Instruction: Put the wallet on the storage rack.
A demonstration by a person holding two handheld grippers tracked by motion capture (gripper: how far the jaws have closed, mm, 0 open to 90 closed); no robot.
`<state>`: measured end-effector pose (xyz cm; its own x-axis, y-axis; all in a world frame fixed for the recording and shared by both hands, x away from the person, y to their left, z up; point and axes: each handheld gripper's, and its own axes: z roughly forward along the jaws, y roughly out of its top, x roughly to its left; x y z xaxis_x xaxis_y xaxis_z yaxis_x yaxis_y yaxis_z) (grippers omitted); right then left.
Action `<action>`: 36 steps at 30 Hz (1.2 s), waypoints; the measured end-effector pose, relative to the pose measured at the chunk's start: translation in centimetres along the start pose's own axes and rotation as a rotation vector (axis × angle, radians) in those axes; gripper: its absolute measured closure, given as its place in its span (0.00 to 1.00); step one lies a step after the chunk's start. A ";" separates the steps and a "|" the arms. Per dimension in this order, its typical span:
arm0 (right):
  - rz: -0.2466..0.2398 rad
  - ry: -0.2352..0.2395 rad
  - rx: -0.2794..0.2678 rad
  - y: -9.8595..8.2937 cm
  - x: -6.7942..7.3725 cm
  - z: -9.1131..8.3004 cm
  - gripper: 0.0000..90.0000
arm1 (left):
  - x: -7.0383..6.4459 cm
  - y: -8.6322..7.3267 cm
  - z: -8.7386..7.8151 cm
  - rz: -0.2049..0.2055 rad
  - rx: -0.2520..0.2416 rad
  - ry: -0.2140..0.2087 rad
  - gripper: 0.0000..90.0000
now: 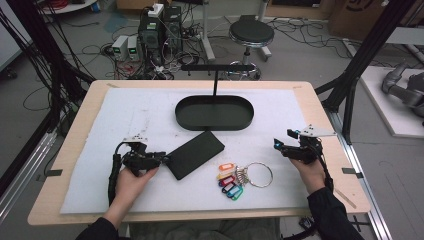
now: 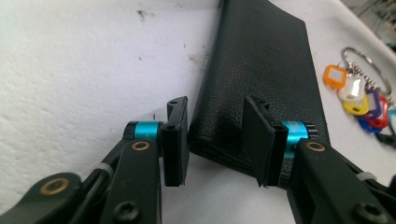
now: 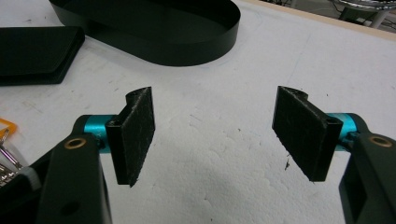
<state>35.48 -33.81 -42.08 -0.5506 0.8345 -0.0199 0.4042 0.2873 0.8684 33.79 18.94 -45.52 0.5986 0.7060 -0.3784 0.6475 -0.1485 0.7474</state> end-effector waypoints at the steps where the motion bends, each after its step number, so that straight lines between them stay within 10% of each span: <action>1: 0.000 0.001 -0.001 0.0 0.0 0.0 0.34 | 0.0 0.0 0.0 0.006 -0.002 0.003 0.70; 13: 0.003 0.000 -0.005 0.1 0.0 -0.1 0.34 | -1.3 0.3 -1.3 0.167 -0.110 0.007 0.83; 19: 0.007 0.009 -0.017 0.1 0.1 -0.2 0.34 | -3.1 1.1 -2.4 0.380 -0.207 0.009 0.85; 25: -0.009 0.081 -0.074 0.5 0.8 -0.2 0.34 | -4.3 1.4 -2.8 0.537 -0.244 -0.013 0.86; 36: -0.083 0.238 -0.138 2.5 3.8 1.9 0.34 | -5.1 1.4 -3.0 0.644 -0.271 -0.081 0.86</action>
<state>35.81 -29.00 -40.91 -0.7401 0.6725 0.0088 0.2560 0.2696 0.9283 30.22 17.19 -40.88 0.8637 0.4800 0.1535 0.0185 -0.3346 0.9422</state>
